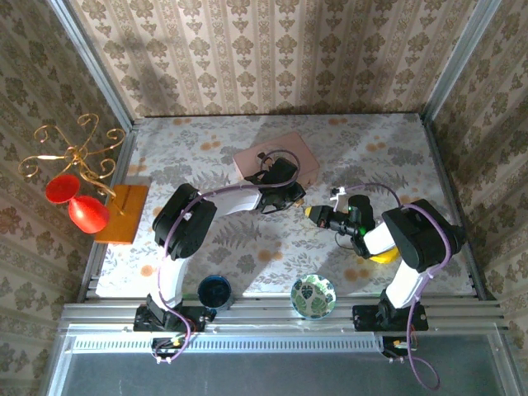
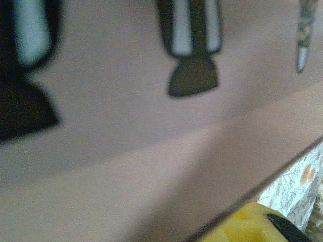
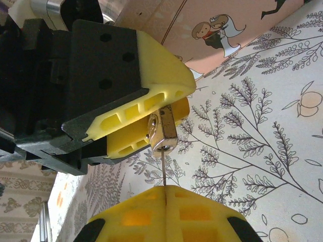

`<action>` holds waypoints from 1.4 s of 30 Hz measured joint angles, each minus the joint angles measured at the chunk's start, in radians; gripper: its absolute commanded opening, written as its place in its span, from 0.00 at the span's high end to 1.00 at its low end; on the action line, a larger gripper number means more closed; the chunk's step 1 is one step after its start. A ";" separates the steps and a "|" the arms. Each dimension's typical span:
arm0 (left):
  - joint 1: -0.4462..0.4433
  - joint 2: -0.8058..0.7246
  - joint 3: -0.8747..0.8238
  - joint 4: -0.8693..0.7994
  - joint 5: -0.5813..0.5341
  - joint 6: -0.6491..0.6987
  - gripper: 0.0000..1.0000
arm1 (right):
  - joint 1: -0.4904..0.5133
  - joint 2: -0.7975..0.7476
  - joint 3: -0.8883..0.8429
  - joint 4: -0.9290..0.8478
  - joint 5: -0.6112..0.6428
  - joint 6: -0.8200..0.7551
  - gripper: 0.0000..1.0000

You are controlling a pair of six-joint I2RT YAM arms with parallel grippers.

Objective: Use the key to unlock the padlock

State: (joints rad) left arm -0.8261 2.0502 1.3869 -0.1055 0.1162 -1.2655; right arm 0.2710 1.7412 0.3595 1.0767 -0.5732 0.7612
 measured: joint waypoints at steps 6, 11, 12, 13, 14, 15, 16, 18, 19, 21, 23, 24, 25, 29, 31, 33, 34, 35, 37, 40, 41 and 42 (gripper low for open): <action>0.000 0.000 -0.002 0.003 0.000 0.000 1.00 | 0.000 0.012 -0.001 0.020 0.000 0.003 1.00; 0.000 0.000 -0.002 0.003 0.000 0.000 1.00 | 0.000 0.016 -0.001 0.024 0.000 0.006 1.00; 0.000 0.000 -0.002 0.003 0.000 0.000 1.00 | 0.000 0.018 -0.001 0.025 0.000 0.006 1.00; 0.000 0.000 -0.002 0.003 0.000 0.000 1.00 | 0.000 0.019 -0.001 0.026 0.000 0.006 1.00; 0.000 0.000 -0.002 0.003 0.002 0.000 1.00 | 0.000 0.020 -0.001 0.027 0.001 0.006 1.00; 0.000 0.000 -0.002 0.003 0.002 0.000 1.00 | 0.000 0.022 0.000 0.030 0.002 0.006 1.00; 0.000 0.000 -0.002 0.003 0.003 0.000 1.00 | 0.000 0.022 0.000 0.032 0.002 0.007 1.00; 0.000 0.000 -0.005 0.008 0.003 0.000 1.00 | 0.000 0.022 0.000 0.034 0.002 0.007 1.00; 0.000 0.000 -0.006 0.009 0.003 0.000 1.00 | 0.000 0.022 0.000 0.034 0.002 0.007 1.00; 0.000 0.000 -0.006 0.010 0.003 0.000 1.00 | -0.001 0.022 0.000 0.034 0.002 0.010 1.00; 0.000 0.000 -0.006 0.010 0.003 0.000 1.00 | -0.002 0.022 0.000 0.034 0.002 0.010 1.00; 0.000 -0.001 -0.006 0.010 0.003 0.000 1.00 | -0.003 0.022 0.000 0.034 0.002 0.010 1.00; 0.000 -0.002 -0.008 0.010 0.003 0.000 1.00 | -0.003 0.022 0.000 0.034 0.001 0.010 1.00; 0.000 -0.002 -0.013 0.020 0.003 0.001 1.00 | -0.003 0.025 0.008 0.029 -0.005 0.014 1.00; 0.000 -0.002 -0.013 0.026 0.003 0.001 1.00 | -0.005 0.034 0.019 0.021 -0.014 0.022 1.00; 0.002 -0.002 -0.013 0.028 0.001 0.001 1.00 | -0.005 0.045 0.030 0.019 -0.024 0.028 1.00; 0.003 -0.002 -0.013 0.028 0.000 0.001 1.00 | -0.005 0.049 0.036 0.019 -0.032 0.030 1.00; 0.003 -0.002 -0.013 0.029 0.000 0.001 1.00 | -0.005 0.053 0.040 0.018 -0.037 0.032 1.00; 0.003 -0.002 -0.013 0.031 0.000 0.001 1.00 | -0.005 0.056 0.049 0.010 -0.043 0.032 1.00; 0.003 -0.002 -0.013 0.032 0.000 0.001 1.00 | -0.006 0.055 0.056 -0.009 -0.046 0.032 1.00; 0.003 -0.002 -0.013 0.032 0.000 0.001 1.00 | -0.008 0.055 0.057 -0.012 -0.049 0.032 1.00; 0.003 -0.002 -0.013 0.032 0.000 0.001 1.00 | -0.010 0.054 0.058 -0.015 -0.051 0.031 1.00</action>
State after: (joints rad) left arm -0.8230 2.0480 1.3735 -0.0738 0.1162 -1.2648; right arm 0.2607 1.7954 0.4175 1.0615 -0.6243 0.7925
